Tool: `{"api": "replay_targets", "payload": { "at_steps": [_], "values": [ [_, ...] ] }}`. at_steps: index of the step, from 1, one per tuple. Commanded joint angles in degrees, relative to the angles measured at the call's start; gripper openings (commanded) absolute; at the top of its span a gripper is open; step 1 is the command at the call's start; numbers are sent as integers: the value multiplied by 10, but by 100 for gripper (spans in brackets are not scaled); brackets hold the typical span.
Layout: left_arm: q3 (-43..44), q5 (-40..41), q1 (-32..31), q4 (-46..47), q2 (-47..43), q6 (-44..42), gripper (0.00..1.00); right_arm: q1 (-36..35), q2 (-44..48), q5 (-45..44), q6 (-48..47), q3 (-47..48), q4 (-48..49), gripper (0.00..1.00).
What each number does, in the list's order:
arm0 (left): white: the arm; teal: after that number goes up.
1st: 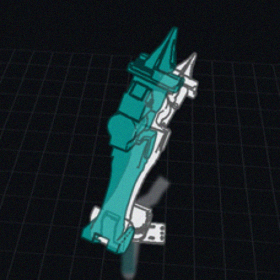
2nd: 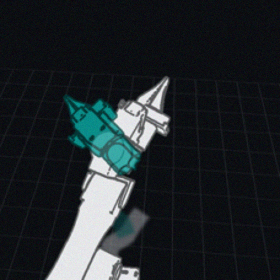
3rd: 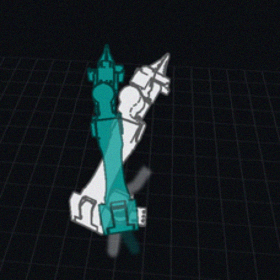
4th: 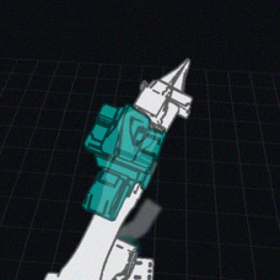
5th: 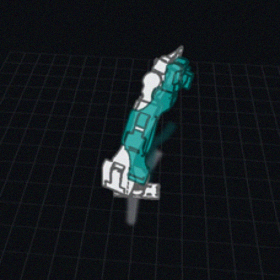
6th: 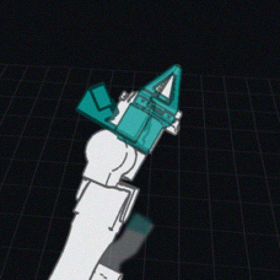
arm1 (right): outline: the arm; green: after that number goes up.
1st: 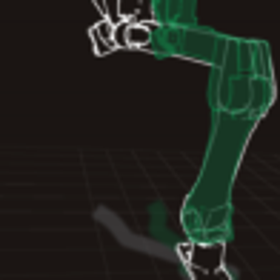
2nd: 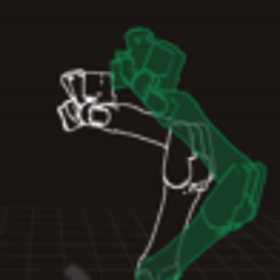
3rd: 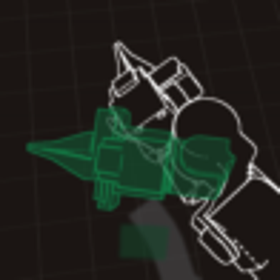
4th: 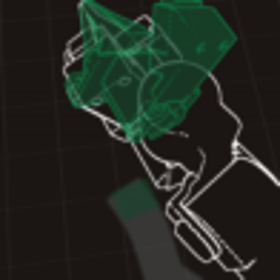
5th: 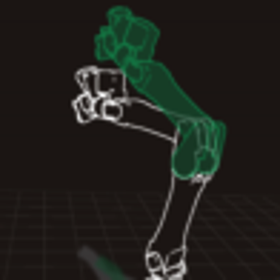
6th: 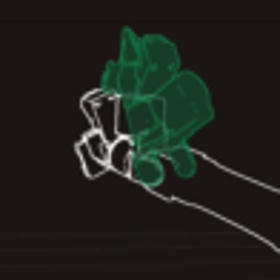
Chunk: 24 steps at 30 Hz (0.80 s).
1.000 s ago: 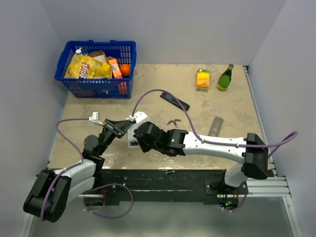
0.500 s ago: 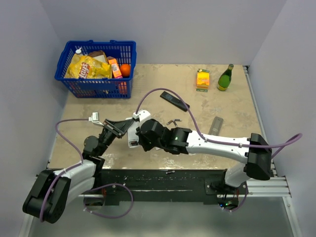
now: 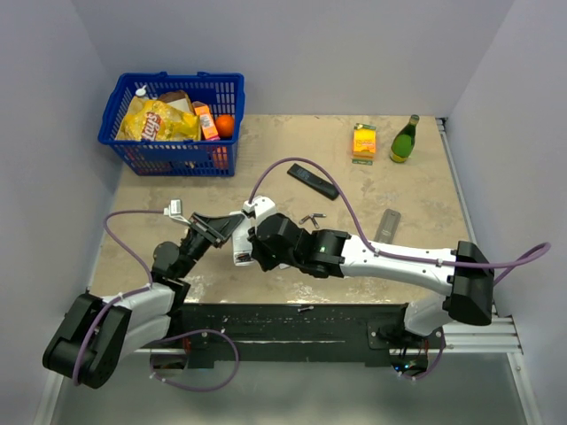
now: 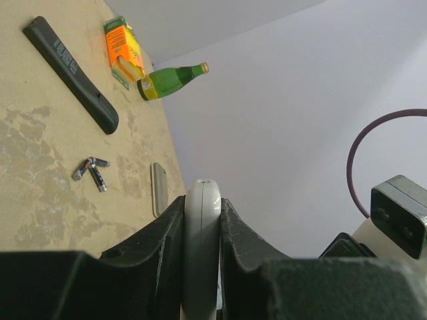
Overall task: Load the batteries into the remote control
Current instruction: Load the battery into the remote control.
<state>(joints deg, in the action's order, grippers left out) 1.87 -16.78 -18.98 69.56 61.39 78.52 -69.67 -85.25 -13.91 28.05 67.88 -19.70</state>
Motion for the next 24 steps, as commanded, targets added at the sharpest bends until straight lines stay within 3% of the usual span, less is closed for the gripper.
{"api": "replay_targets", "payload": {
  "at_steps": [1, 8, 16, 21, 24],
  "values": [
    [21, 6, -8, 23, -7, 5, 0, 8, 9, -25, -2, 6, -1, 2],
    [25, 10, -8, 6, -8, -11, 0, 8, 29, -32, -5, 8, -3, 13],
    [22, 6, -8, 17, -6, -4, 0, 21, 52, -31, 7, -8, 7, 17],
    [23, 0, -8, 27, -9, 5, 0, 50, 104, 43, 35, -69, 90, 31],
    [22, -4, -8, 31, -14, 9, 0, 63, 129, 95, 55, -109, 139, 47]
  ]
}}
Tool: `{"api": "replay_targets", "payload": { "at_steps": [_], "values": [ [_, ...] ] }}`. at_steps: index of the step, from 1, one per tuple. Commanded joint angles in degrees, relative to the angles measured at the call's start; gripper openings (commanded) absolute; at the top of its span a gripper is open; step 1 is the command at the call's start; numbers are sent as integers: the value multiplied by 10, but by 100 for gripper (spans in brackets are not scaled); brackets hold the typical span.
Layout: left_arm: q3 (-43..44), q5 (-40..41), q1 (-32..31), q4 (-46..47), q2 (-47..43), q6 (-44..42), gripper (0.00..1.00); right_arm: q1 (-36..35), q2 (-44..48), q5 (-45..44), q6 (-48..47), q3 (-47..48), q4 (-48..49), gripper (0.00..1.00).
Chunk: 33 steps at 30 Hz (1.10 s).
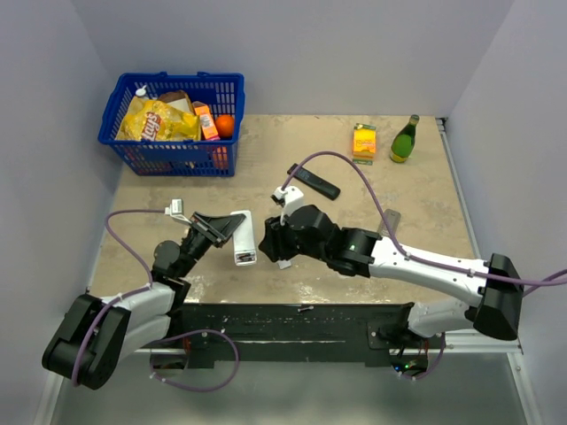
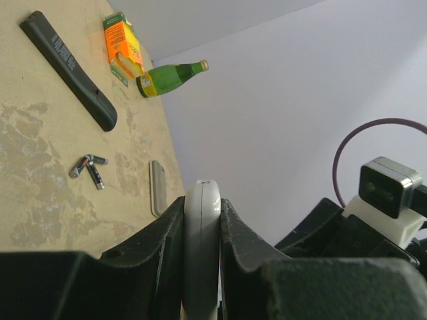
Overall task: Load the batteries into the remote control
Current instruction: Load the battery into the remote control.
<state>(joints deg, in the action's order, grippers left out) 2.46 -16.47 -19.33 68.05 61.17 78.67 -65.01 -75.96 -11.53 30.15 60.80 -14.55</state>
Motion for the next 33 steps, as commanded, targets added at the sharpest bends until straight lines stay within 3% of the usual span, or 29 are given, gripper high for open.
{"api": "replay_targets", "payload": {
  "at_steps": [1, 15, 33],
  "values": [
    [17, -8, -4, 50, -12, 10, 0, 23, 40, 82, 44, -55, 99, 52],
    [25, -26, -4, 55, -36, 24, 0, 83, 49, 251, 152, -191, 360, 52],
    [36, -32, -4, 61, -38, 34, 0, 103, 13, 293, 176, -213, 423, 41]
  ]
}}
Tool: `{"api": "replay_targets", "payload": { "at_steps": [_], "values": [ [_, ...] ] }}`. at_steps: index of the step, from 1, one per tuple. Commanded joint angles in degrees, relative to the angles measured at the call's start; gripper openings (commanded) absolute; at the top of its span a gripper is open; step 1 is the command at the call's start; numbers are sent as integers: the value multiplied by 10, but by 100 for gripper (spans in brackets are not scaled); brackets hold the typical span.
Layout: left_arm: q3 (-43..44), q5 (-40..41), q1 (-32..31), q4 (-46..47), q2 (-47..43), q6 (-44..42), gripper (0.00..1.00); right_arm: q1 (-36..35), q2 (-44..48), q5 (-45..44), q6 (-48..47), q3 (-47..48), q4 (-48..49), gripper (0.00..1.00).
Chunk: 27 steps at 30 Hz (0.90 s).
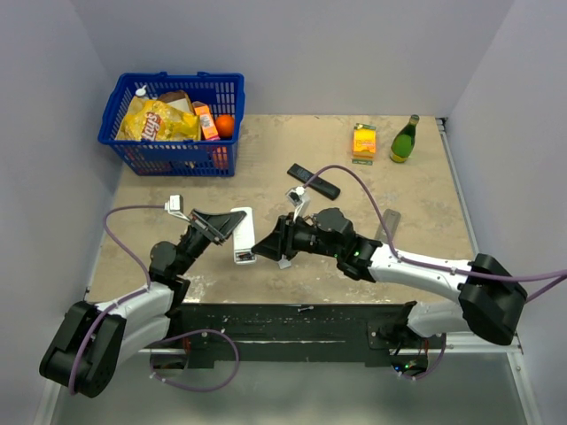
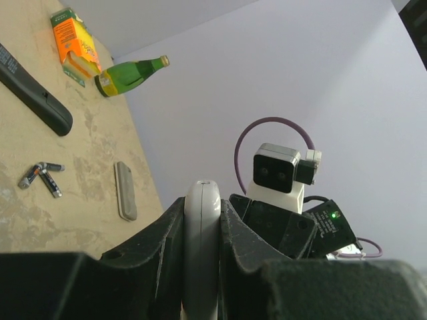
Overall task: Load the batteries into the remote control
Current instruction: Load the battery into the remote control.
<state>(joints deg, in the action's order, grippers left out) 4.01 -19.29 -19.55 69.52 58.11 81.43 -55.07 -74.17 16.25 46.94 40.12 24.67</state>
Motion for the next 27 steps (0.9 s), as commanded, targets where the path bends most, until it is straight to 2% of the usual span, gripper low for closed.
{"api": "replay_targets", "payload": {
  "at_steps": [1, 8, 12, 14, 20, 27],
  "values": [
    [21, -6, -2, 48, -8, 9, 0, 4, -7, 13, 6, -8, 29, 41],
    [21, -7, -2, 52, -12, 13, 0, 7, -11, 26, 10, -21, 51, 32],
    [20, -6, -2, 59, -12, 17, 0, 8, -18, 41, 18, -24, 71, 20],
    [19, -4, -2, 63, -13, 19, 0, 8, -23, 48, 17, -23, 77, 17],
    [17, 7, -4, 71, -21, 21, 0, 8, -42, 70, 22, -21, 96, 16],
    [15, 6, -7, 70, -26, 23, 0, 8, -39, 50, 11, -8, 78, 16]
  ]
}}
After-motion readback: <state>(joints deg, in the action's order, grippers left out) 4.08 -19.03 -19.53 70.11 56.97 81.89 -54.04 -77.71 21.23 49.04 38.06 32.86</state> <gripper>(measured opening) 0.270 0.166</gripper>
